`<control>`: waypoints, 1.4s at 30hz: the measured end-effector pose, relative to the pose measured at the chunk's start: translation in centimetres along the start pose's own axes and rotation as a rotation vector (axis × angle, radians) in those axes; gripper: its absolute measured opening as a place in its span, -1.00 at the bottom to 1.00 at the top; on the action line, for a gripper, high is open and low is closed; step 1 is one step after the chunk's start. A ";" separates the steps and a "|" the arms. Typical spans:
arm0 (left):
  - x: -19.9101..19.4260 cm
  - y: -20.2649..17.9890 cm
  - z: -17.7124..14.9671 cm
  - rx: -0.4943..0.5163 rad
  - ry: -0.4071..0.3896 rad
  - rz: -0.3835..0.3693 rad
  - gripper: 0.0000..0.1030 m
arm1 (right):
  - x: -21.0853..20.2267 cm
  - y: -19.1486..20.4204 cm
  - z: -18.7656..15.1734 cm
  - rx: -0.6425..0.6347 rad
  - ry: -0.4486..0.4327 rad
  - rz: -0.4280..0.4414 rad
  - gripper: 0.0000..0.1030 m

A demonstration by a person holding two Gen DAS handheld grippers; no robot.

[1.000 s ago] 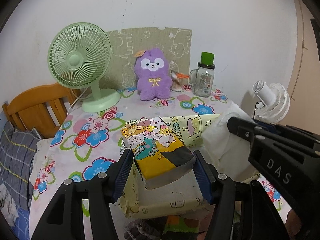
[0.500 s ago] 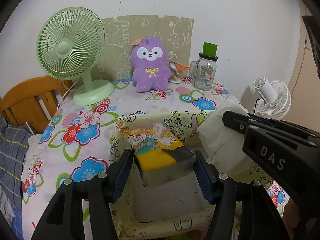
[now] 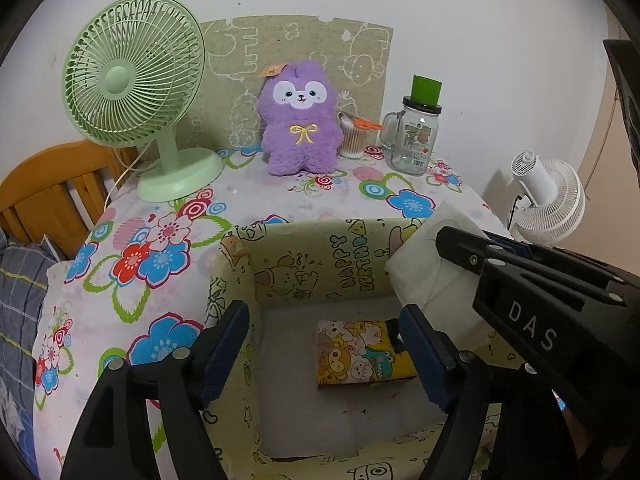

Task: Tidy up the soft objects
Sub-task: 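Open the left tool to drop the pack while the right tool releases the cloth into the box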

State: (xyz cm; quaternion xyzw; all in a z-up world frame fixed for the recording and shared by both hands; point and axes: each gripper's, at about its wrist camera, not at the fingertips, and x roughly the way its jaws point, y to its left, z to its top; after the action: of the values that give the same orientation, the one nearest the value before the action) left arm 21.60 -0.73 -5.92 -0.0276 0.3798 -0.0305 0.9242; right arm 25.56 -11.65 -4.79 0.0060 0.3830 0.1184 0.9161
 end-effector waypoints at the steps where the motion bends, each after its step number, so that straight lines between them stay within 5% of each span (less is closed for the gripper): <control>1: 0.0 0.0 0.0 0.002 -0.001 0.000 0.61 | 0.1 0.0 0.0 -0.001 0.002 0.002 -0.71; 3: 0.0 -0.1 0.0 0.004 -0.002 0.008 0.75 | 0.2 0.1 0.0 -0.004 0.008 0.004 -0.66; 9: -0.3 0.0 0.0 0.004 -0.007 0.001 0.77 | 0.5 0.3 -0.2 -0.005 0.034 0.005 -0.59; 11: -0.5 -0.1 0.0 0.007 -0.014 0.004 0.79 | 0.4 0.3 -0.3 -0.011 0.038 0.001 -0.39; 13: -0.7 -0.1 -0.1 0.011 -0.020 0.004 0.82 | 0.2 0.4 -0.4 -0.015 0.031 -0.001 0.11; 15: -1.0 -0.2 -0.1 0.013 -0.026 0.008 0.84 | -0.4 0.5 -0.5 -0.019 0.008 -0.003 0.30; 23: -2.4 -0.2 -0.4 0.004 -0.044 0.015 0.89 | -1.9 0.7 -0.9 -0.026 -0.003 -0.021 0.33; 30: -4.1 -0.3 -0.7 -0.005 -0.073 0.011 0.96 | -3.9 1.0 -1.5 -0.032 -0.035 -0.039 0.59; 42: -7.0 -0.8 -1.5 0.018 -0.104 0.041 0.99 | -7.6 1.2 -2.6 -0.039 -0.076 -0.054 0.62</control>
State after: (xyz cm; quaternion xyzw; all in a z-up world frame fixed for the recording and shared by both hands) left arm 15.57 -1.00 -1.99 -0.0131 0.3312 -0.0137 0.9434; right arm 18.36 -12.38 -1.20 -0.0179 0.3458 0.1008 0.9327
